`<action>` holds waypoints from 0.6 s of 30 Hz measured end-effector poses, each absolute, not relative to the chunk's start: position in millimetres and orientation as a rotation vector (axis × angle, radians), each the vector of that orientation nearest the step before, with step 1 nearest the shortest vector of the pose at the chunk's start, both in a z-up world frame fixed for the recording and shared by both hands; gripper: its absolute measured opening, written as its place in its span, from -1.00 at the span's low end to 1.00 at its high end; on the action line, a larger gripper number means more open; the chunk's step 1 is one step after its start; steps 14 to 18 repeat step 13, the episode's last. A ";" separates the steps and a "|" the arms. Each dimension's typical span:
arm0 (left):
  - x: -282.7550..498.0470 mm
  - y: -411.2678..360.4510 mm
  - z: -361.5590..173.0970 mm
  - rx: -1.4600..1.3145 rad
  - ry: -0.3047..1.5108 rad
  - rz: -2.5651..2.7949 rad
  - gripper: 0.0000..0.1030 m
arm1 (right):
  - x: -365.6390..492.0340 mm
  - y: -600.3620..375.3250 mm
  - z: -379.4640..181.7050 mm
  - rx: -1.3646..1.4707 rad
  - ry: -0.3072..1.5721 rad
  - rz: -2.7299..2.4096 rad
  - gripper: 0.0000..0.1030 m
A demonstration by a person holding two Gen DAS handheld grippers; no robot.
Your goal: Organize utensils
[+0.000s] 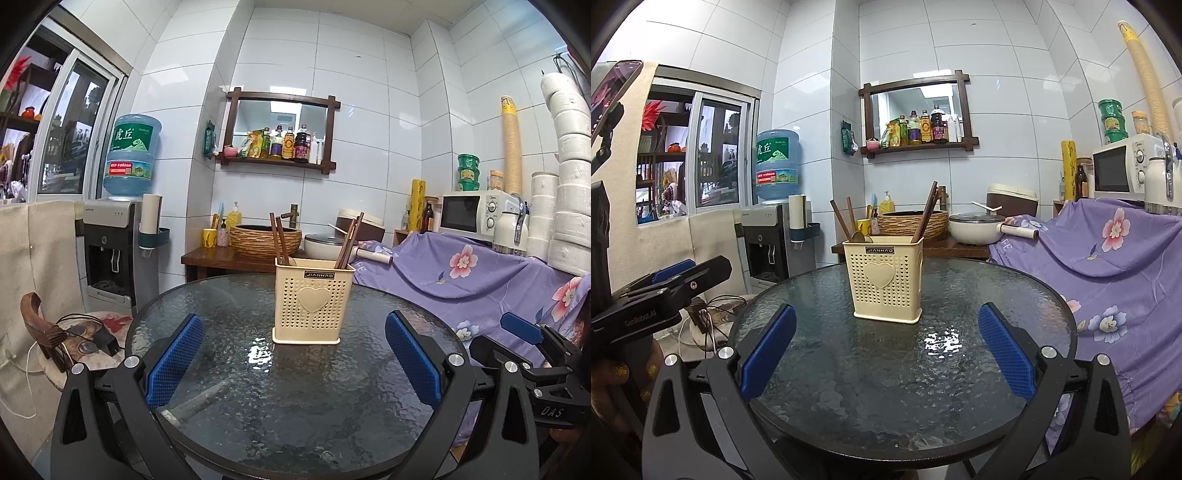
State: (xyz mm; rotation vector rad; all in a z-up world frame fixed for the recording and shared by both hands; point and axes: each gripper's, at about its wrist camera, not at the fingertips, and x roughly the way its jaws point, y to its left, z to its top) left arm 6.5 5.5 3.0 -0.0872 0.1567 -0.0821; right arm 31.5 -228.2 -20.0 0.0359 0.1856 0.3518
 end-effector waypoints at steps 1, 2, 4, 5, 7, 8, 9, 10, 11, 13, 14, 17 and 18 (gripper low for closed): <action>6.3 5.7 3.2 -0.090 0.156 -0.081 0.88 | 31.5 -228.2 -20.0 0.035 0.185 0.351 0.89; 6.1 6.0 3.5 -0.095 0.156 -0.079 0.88 | 31.6 -228.2 -20.0 0.035 0.186 0.351 0.89; 6.2 6.1 3.6 -0.100 0.156 -0.078 0.88 | 32.1 -228.4 -21.6 0.034 0.190 0.349 0.89; 6.3 5.8 3.6 -0.097 0.158 -0.079 0.88 | 32.1 -228.6 -22.0 0.034 0.191 0.348 0.89; 6.7 3.9 3.6 -0.084 0.162 -0.076 0.88 | 32.5 -228.5 -23.3 0.034 0.192 0.347 0.89; 6.7 3.4 3.5 -0.081 0.165 -0.074 0.88 | 32.4 -228.8 -23.6 0.035 0.192 0.346 0.89; 6.8 3.1 3.5 -0.080 0.166 -0.074 0.88 | 33.3 -229.4 -24.4 0.035 0.193 0.346 0.89; 7.0 3.1 3.8 -0.080 0.166 -0.073 0.88 | 33.4 -229.7 -25.1 0.035 0.195 0.346 0.89; 6.7 3.0 3.9 -0.079 0.164 -0.070 0.88 | 33.2 -229.6 -26.0 0.035 0.195 0.345 0.89; 7.4 3.0 4.1 -0.078 0.165 -0.067 0.88 | 32.9 -229.5 -26.7 0.033 0.194 0.345 0.89; 7.4 3.0 4.1 -0.078 0.165 -0.067 0.88 | 32.9 -229.5 -26.7 0.033 0.194 0.345 0.89; 7.4 3.0 4.1 -0.078 0.165 -0.067 0.88 | 32.9 -229.5 -26.7 0.033 0.194 0.345 0.89; 7.4 3.0 4.1 -0.078 0.165 -0.067 0.88 | 32.9 -229.5 -26.7 0.033 0.194 0.345 0.89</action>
